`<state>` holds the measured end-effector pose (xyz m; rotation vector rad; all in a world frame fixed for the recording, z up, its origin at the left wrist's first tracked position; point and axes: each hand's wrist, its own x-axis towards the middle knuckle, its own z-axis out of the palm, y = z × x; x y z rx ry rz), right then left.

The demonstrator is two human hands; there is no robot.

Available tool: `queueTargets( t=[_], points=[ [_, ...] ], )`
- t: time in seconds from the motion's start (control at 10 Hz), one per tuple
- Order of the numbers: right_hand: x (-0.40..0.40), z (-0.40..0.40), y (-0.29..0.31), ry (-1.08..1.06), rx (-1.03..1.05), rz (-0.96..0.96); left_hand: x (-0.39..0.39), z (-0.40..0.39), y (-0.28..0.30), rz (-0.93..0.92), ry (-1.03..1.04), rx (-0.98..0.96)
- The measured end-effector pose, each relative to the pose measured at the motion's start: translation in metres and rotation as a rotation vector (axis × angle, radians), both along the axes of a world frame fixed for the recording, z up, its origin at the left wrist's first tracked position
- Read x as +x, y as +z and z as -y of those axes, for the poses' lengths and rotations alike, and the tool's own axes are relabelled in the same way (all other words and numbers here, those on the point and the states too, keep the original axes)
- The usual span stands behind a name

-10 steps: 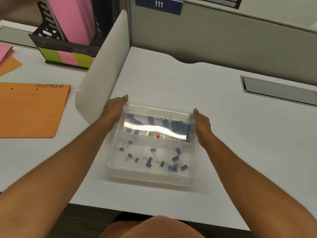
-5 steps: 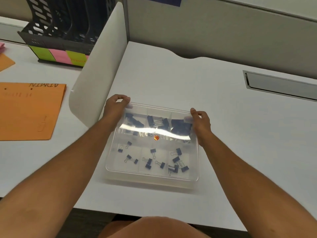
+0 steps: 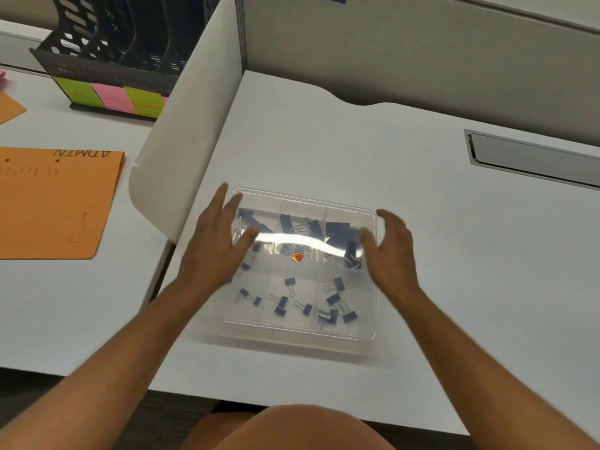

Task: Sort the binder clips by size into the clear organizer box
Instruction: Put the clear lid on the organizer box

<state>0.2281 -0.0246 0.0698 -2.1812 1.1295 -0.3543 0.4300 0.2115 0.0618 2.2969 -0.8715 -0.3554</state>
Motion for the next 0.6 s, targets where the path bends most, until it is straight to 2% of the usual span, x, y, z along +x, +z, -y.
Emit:
queueTargets(
  t=[0.1, 0.2, 0.3, 0.5, 0.6],
  points=[
    [-0.029, -0.047, -0.010, 0.199, -0.192, -0.116, -0.031, -0.024, -0.012, 0.079, -0.055, 0.124],
    [-0.041, -0.068, -0.026, 0.256, -0.221, -0.228, -0.039, -0.030, -0.025, 0.137, -0.064, 0.209],
    [-0.041, -0.069, -0.034, 0.252, -0.232, -0.246, -0.039, -0.029, -0.028, 0.196, -0.056, 0.234],
    [-0.041, -0.070, -0.035, 0.240, -0.235, -0.209, -0.042, -0.027, -0.030, 0.276, -0.062, 0.263],
    [-0.044, -0.067, -0.030, 0.256, -0.157, -0.087, -0.042, -0.024, -0.018, 0.299, -0.026, 0.261]
  ],
)
